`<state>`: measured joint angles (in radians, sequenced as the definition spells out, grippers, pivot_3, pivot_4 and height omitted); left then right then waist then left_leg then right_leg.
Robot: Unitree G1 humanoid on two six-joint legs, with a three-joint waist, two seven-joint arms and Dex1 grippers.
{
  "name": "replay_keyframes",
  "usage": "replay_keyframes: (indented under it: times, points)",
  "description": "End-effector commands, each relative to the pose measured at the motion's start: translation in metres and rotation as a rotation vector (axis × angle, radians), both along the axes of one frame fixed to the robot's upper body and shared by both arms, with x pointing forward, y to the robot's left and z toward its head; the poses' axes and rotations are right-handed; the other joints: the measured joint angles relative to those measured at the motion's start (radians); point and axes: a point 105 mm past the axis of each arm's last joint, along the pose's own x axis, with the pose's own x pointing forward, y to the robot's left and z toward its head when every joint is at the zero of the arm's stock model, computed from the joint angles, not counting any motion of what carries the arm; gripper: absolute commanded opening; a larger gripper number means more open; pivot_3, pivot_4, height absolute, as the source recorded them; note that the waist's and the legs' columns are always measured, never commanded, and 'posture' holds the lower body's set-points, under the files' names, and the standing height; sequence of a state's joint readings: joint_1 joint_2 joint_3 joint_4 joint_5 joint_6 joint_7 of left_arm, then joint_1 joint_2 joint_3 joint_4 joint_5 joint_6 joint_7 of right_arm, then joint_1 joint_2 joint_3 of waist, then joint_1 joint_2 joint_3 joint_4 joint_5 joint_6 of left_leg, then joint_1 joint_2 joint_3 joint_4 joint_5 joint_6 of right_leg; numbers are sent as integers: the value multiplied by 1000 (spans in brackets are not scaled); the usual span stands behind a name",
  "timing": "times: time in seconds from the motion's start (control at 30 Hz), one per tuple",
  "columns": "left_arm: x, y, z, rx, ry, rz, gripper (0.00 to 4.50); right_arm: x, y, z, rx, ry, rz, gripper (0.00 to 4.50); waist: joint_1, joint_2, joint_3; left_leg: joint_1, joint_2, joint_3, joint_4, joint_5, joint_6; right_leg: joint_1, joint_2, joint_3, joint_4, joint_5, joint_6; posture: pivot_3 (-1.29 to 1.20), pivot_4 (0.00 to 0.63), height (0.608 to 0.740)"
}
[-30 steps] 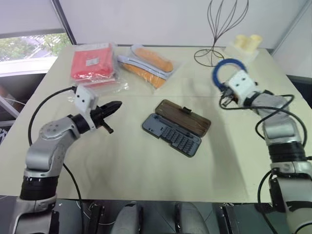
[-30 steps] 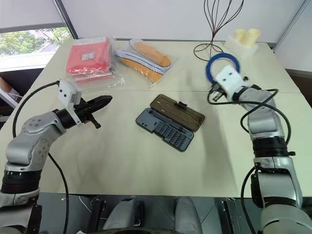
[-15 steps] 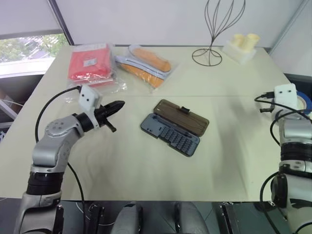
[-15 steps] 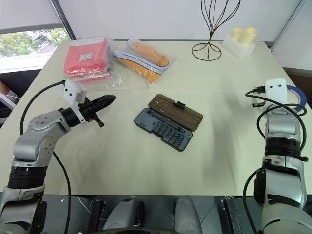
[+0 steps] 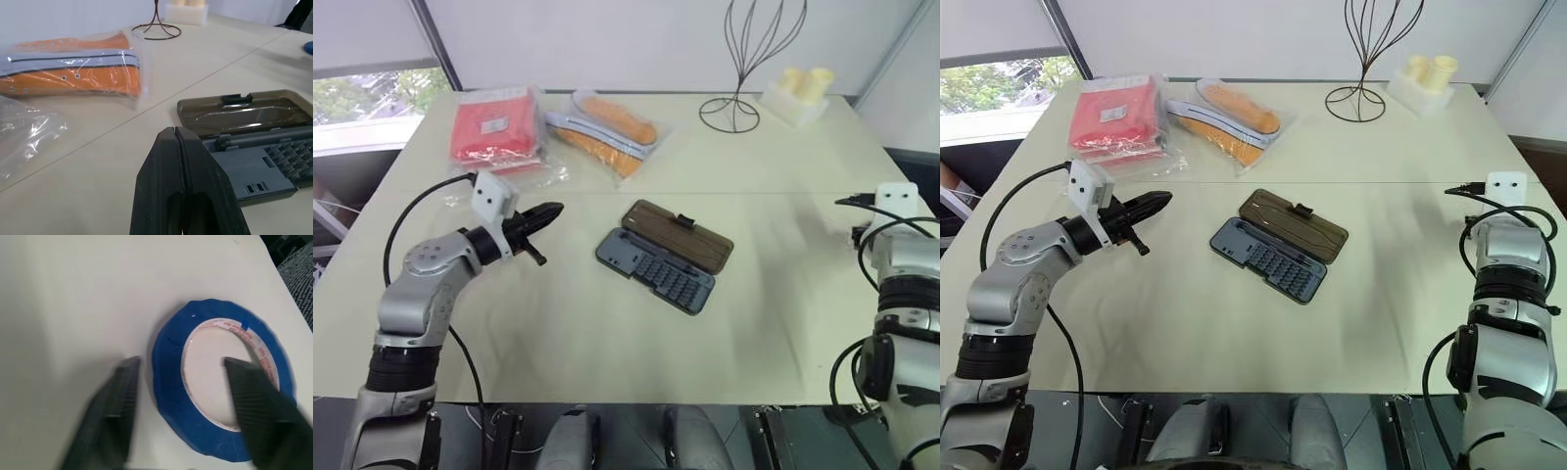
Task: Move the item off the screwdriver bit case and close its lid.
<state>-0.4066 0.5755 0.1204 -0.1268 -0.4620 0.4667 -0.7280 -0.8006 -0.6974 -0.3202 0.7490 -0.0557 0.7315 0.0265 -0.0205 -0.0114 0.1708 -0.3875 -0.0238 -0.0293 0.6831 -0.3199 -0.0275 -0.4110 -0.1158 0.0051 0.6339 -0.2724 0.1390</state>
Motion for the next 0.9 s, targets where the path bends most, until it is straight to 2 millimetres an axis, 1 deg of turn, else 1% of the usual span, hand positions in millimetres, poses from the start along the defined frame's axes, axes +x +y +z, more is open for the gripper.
replay_keyframes:
  times: [0.03,0.13,0.17,0.23,0.3,0.33,0.37,0.4,0.5,0.6,0.63,0.7,0.9]
  points:
    - [-3,-1,13,5,-59,-10,0,1,-8,29,-55,-76,5,4452,0,0,0,0,0,0,0,0,0,0,0,0,0,0,0,0,150,740]
    - [-3,-1,14,5,-59,-13,0,9,3,45,-116,-135,122,4452,0,0,0,0,0,0,0,0,0,0,0,0,0,0,0,0,150,740]
    - [-3,-2,14,5,-60,-13,0,14,14,54,-136,-163,192,4452,0,0,0,0,0,0,0,0,0,0,0,0,0,0,0,0,150,740]
    - [-3,-2,14,4,-60,-15,0,23,46,66,-135,-215,366,4452,-4,0,0,0,0,0,0,0,0,0,1,0,0,0,0,0,150,740]
    - [-3,-2,15,4,-59,-17,0,25,69,72,-123,-229,477,4452,-11,0,0,0,1,0,0,0,0,0,1,0,0,0,0,0,150,740]
    - [-2,-3,15,4,-59,-19,0,26,85,76,-106,-231,551,4452,-12,0,0,0,1,-1,0,0,0,0,1,0,1,0,0,0,150,740]
    - [-2,-3,15,4,-59,-20,0,27,96,78,-94,-230,601,4452,-13,0,0,0,1,-1,0,0,0,0,1,0,1,0,0,0,150,740]
    - [-2,-4,15,5,-59,-22,0,26,119,80,-73,-216,710,4452,-15,0,0,0,1,-1,0,0,0,0,1,0,1,0,0,0,150,740]
    - [0,-4,15,6,-58,-26,0,19,166,80,-57,-155,968,4452,-17,0,0,0,1,-2,0,0,0,0,1,0,1,0,0,0,150,740]
    - [1,-7,15,5,-56,-35,0,10,203,69,-31,-47,1194,4452,-15,0,0,0,1,-2,0,0,0,0,1,0,1,0,0,0,150,740]
    - [1,-7,15,5,-55,-39,0,9,209,64,-31,-1,1236,4452,-14,0,0,0,1,-2,0,0,0,0,1,0,1,0,0,0,150,740]
    - [2,-8,15,6,-55,-43,0,11,216,60,-26,37,1288,4452,-14,0,0,0,0,-2,1,0,1,0,1,0,1,0,0,0,150,740]
    - [1,-8,14,5,-57,-40,0,27,224,45,-16,110,1341,4452,-16,0,0,0,0,-2,1,0,0,0,1,0,1,0,0,0,150,740]
